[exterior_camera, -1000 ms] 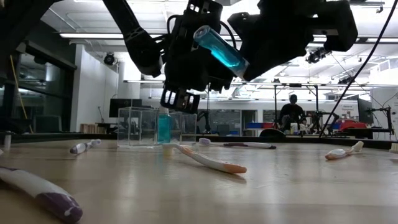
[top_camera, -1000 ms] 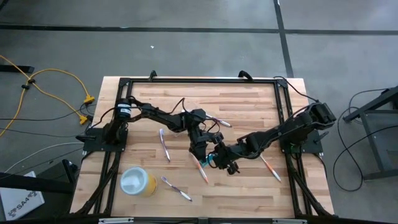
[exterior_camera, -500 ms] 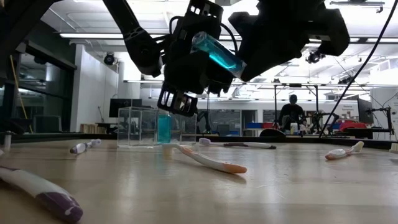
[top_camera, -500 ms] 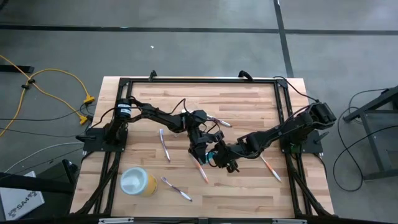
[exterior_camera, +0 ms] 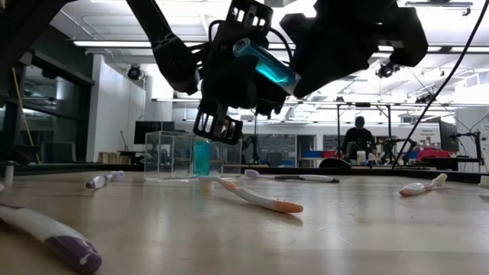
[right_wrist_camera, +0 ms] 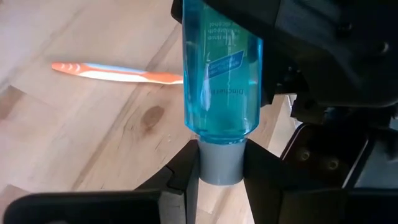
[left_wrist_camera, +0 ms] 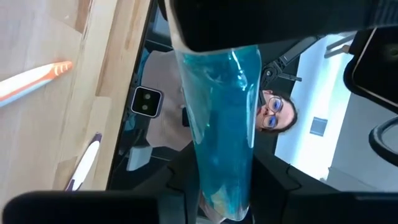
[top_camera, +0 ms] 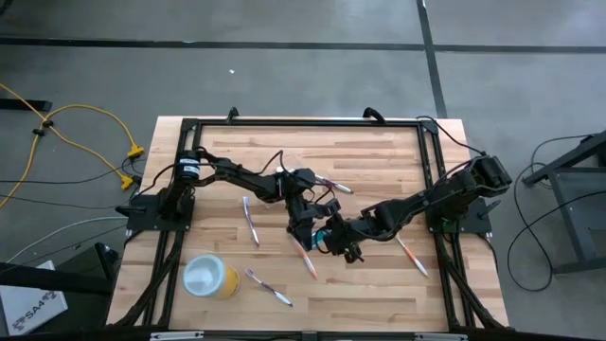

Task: Pick & Place toothbrushing station
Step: Put the blue mouthwash into the transparent organizer

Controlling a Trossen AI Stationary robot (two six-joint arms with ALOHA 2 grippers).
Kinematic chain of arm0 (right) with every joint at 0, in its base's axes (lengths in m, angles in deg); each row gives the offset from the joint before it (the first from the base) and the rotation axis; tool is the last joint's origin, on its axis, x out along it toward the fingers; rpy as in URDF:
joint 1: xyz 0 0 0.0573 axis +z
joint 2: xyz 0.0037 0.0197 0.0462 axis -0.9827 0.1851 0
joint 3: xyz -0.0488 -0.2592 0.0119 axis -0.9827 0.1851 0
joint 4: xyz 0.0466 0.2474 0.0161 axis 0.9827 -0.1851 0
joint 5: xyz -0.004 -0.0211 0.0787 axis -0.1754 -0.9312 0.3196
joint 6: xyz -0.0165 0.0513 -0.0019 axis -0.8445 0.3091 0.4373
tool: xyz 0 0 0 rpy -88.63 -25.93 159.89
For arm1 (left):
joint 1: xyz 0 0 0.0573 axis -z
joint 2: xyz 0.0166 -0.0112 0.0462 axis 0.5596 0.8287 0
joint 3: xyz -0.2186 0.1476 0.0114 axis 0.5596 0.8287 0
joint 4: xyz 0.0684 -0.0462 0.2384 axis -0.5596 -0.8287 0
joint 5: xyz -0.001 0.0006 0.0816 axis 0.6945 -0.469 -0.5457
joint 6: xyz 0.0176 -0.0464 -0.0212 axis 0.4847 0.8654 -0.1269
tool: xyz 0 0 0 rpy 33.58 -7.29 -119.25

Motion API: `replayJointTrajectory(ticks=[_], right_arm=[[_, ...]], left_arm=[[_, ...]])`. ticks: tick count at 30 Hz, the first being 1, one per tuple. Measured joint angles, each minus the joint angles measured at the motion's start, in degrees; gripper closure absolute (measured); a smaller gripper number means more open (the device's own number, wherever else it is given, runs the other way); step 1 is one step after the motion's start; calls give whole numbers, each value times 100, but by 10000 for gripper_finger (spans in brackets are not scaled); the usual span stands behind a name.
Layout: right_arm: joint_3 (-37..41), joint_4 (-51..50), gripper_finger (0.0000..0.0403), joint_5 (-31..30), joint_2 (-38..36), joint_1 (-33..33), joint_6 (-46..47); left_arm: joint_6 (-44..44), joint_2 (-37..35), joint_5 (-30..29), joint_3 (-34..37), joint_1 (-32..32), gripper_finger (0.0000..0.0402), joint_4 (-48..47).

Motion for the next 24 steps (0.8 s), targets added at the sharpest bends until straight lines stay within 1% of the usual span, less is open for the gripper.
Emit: replayJointTrajectory(ticks=[11, 17, 21, 24], right_arm=[[0, 106, 314, 246, -7, 2, 92], [-2, 140, 279, 270, -9, 11, 121], [-5, 136, 277, 385, -9, 9, 133], [-9, 141, 279, 327, -11, 11, 296]], left_arm=[[-203, 2, 24, 0, 53, 306, 2], [-442, 4, -16, 2, 50, 307, 46], [-607, 7, -6, 2, 50, 316, 33], [-749, 7, 64, 2, 48, 326, 27]])
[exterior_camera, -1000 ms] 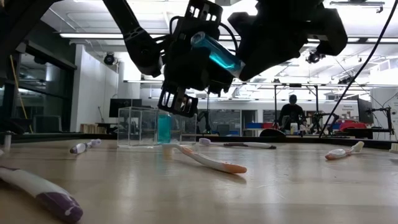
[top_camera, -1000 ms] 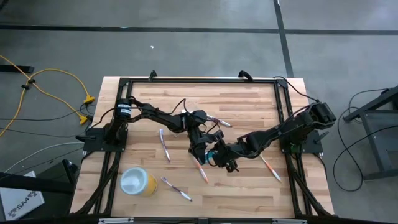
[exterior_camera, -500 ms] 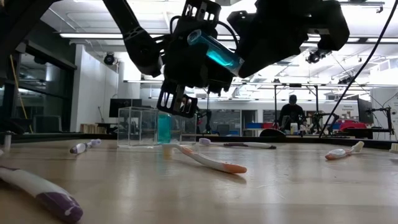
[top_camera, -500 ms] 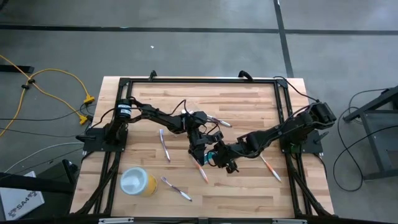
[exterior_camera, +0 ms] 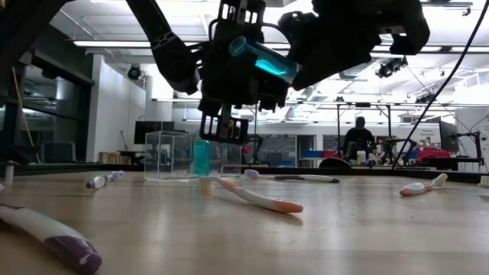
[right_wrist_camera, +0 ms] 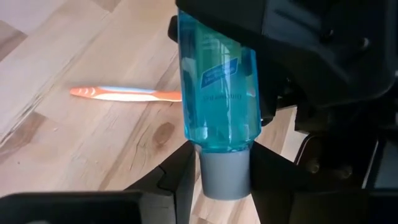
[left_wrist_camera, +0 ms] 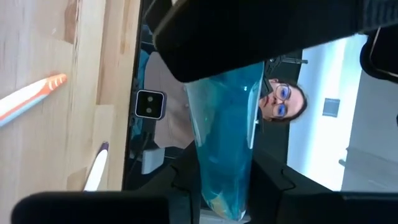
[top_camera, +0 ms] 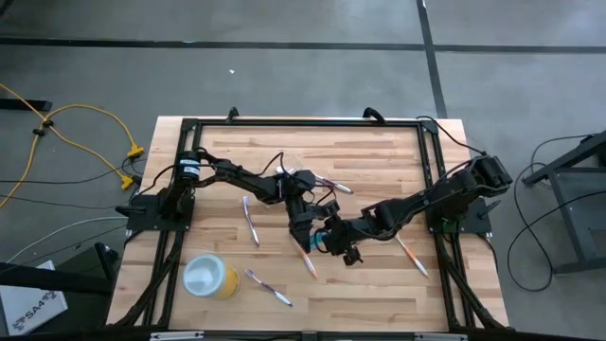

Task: Pick & Place toothbrushing station
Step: Put the blue mouthwash into the transparent organizer

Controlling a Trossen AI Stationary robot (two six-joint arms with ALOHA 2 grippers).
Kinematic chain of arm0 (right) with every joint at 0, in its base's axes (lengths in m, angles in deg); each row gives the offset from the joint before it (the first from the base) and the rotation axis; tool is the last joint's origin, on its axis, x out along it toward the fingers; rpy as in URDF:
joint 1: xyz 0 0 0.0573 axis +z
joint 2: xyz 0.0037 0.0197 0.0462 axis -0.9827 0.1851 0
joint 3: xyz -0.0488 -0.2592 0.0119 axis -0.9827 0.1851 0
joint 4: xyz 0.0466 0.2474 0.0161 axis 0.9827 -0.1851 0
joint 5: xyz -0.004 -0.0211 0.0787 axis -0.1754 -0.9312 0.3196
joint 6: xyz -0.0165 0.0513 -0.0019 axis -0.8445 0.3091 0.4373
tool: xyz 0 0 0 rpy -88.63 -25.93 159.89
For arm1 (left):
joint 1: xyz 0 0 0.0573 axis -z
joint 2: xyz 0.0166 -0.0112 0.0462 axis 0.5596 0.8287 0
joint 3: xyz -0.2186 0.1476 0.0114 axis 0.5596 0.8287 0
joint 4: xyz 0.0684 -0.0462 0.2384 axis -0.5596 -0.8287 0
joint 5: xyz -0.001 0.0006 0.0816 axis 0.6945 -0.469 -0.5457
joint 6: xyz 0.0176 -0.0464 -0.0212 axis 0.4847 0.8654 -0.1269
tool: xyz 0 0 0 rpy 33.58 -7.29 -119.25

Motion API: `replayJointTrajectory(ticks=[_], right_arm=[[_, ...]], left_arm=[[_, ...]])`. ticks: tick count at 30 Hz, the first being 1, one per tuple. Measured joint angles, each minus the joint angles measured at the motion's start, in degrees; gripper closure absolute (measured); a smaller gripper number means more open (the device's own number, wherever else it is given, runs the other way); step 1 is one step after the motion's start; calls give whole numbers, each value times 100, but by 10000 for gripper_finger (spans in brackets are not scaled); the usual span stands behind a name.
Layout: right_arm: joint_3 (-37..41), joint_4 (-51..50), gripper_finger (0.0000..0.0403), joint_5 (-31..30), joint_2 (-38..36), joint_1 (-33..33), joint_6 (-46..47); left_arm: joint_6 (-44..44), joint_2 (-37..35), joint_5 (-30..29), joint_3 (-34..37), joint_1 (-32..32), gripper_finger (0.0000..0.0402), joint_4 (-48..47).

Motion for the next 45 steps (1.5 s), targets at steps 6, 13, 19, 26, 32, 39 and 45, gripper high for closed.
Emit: replayJointTrajectory(ticks=[6, 13, 19, 26, 32, 39, 45], right_arm=[[2, -101, 275, -77, -93, 2, 198], [3, -432, 269, -61, -493, 17, 746], [4, -762, 268, 81, -695, 79, 1314], [4, -1158, 268, 83, -695, 79, 2031], [4, -1169, 268, 156, -695, 79, 2493], [4, -1163, 268, 240, -695, 79, 2795], [4, -1164, 268, 234, -696, 79, 2821]], left_arm=[[-406, 0, 63, 0, -7, 326, 18], [-682, 0, 198, -2, -9, 326, 15], [-1161, 0, 223, -2, -9, 326, 6], [-1703, 0, 261, -2, -7, 326, 404], [-1882, -2, 220, -2, -7, 327, 1191], [-1861, -2, 21, -2, -107, 327, 1317], [-2100, -143, 33, -2, -270, 327, 1303]])
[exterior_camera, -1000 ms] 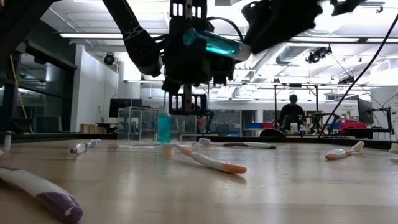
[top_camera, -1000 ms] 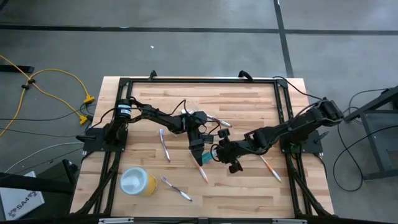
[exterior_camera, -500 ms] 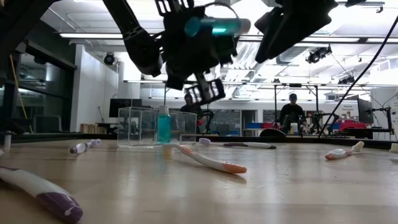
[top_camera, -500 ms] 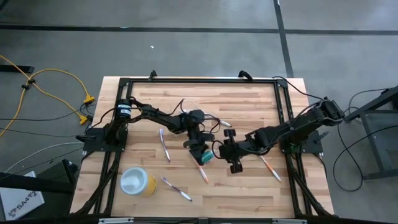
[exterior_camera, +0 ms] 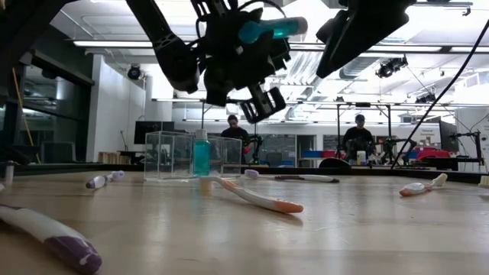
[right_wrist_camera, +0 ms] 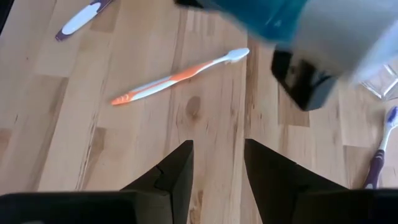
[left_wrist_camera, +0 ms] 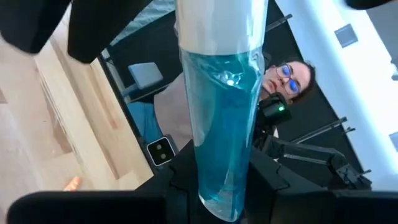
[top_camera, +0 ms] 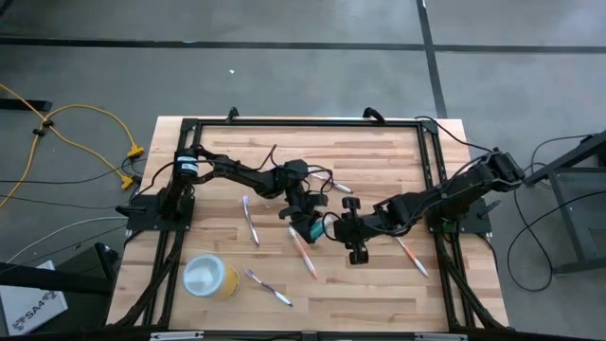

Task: Pick & Place toothbrushing station
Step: Put the blue mouthwash into the transparent organizer

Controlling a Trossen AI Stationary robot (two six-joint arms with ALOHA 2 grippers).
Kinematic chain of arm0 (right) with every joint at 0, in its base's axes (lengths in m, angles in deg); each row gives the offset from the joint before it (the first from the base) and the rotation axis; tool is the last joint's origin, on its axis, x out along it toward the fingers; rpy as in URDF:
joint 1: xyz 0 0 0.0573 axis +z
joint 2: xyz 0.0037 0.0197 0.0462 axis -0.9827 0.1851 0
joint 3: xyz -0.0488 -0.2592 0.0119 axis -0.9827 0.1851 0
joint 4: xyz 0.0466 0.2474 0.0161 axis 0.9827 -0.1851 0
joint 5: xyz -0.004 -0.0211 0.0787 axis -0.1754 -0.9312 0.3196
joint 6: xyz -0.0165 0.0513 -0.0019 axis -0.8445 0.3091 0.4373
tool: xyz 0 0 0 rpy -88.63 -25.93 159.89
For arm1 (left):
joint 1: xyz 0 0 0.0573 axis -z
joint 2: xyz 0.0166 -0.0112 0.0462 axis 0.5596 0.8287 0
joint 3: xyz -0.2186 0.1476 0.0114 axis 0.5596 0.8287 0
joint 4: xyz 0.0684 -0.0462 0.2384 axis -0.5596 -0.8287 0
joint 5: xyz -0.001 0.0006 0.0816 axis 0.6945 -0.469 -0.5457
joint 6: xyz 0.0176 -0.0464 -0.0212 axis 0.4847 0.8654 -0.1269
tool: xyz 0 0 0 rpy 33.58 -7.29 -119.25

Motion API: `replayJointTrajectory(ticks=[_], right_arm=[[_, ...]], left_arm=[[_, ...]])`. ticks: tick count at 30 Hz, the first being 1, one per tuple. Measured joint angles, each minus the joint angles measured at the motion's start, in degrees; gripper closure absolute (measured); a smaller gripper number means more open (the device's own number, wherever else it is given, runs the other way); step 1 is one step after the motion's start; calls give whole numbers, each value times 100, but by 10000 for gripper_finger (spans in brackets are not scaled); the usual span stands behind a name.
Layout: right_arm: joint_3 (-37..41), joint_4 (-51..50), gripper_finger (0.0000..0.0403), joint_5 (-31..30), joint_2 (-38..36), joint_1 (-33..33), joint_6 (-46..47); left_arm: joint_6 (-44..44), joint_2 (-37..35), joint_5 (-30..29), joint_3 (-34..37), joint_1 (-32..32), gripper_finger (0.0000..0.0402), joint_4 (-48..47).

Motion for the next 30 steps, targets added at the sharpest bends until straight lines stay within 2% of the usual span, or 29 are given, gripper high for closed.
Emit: replayJointTrajectory(ticks=[4, 14, 22, 27, 30], right_arm=[[2, -2, 268, -110, -80, -11, -50], [4, -4, 268, -820, -818, -198, 185], [-4, 715, 268, -1455, -1297, -494, 335], [0, 1031, 268, -1535, -1335, -926, 914], [2, 1069, 268, -1375, -1335, -1198, 1299]], left_arm=[[-224, -229, -8, 0, -210, 327, 19], [-790, -682, -55, 0, -770, 327, -66], [-1306, -799, -13, 2, -1005, 327, -61], [-1631, -799, -77, 2, -1002, 327, -55], [-1814, -799, -230, 2, -1029, 327, -58]])
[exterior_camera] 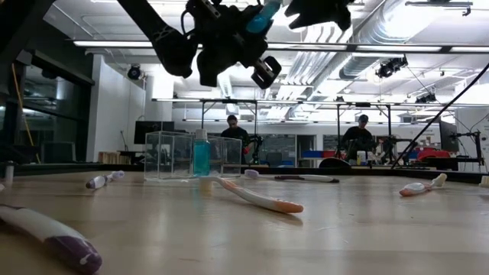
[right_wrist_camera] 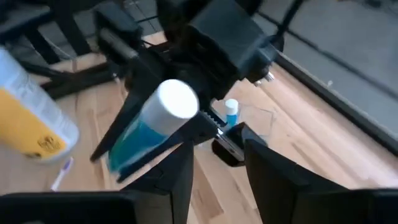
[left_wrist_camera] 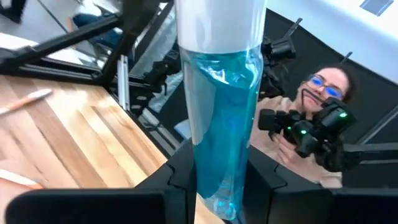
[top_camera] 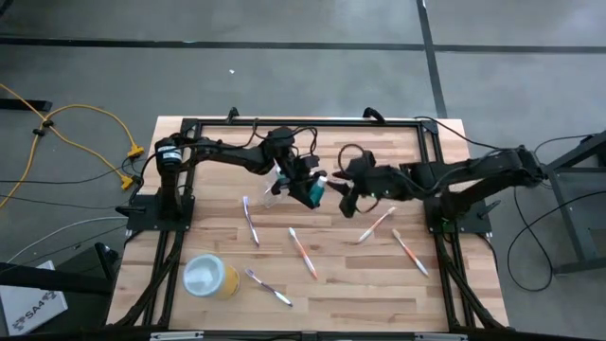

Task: Pick & Place toothbrushing station
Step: Put the blue mouthwash into the transparent organizer

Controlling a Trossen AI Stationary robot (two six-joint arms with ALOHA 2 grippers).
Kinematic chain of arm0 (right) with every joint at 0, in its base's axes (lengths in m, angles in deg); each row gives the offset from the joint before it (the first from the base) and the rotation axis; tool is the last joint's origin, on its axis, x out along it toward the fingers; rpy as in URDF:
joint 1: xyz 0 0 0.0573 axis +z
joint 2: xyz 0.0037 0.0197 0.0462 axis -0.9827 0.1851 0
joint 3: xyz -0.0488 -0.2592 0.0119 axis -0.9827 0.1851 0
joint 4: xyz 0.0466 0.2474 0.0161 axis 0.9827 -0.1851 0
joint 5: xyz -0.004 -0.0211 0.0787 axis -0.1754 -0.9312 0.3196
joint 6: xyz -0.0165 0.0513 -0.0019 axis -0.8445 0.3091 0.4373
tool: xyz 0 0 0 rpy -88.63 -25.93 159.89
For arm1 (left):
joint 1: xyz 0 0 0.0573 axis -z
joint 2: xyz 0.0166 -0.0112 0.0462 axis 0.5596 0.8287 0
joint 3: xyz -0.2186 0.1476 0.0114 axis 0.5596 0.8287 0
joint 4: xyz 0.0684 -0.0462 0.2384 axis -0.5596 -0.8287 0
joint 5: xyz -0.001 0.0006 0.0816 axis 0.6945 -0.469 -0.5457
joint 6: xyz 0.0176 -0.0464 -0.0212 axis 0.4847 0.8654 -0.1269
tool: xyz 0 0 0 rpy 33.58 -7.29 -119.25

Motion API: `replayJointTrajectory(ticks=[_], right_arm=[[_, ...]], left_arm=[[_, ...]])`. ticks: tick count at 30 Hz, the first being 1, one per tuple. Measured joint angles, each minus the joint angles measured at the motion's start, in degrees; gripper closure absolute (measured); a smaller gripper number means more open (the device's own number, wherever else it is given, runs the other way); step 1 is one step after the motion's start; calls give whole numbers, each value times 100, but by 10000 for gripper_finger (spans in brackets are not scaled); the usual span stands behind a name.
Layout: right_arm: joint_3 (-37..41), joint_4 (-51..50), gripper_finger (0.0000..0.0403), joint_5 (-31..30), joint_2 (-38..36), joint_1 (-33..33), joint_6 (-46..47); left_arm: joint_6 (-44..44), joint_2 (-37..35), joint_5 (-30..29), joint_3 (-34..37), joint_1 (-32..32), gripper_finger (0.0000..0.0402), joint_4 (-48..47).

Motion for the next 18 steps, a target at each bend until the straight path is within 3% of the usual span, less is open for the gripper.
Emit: replayJointTrajectory(ticks=[4, 10, 15, 18], right_arm=[[0, 238, 268, 610, 0, -263, 198], [0, 357, 268, 1064, 0, -525, 390], [0, 98, 268, 2271, 0, -970, 646], [0, -33, 268, 2511, 0, -1178, 622]], left_arm=[[-289, 0, -173, 0, -130, 327, -28], [-769, -6, -434, 0, -374, 328, -605], [-1712, -2, -653, 0, -455, 328, -2021], [-2465, 0, -872, 0, -350, 328, -2931]])
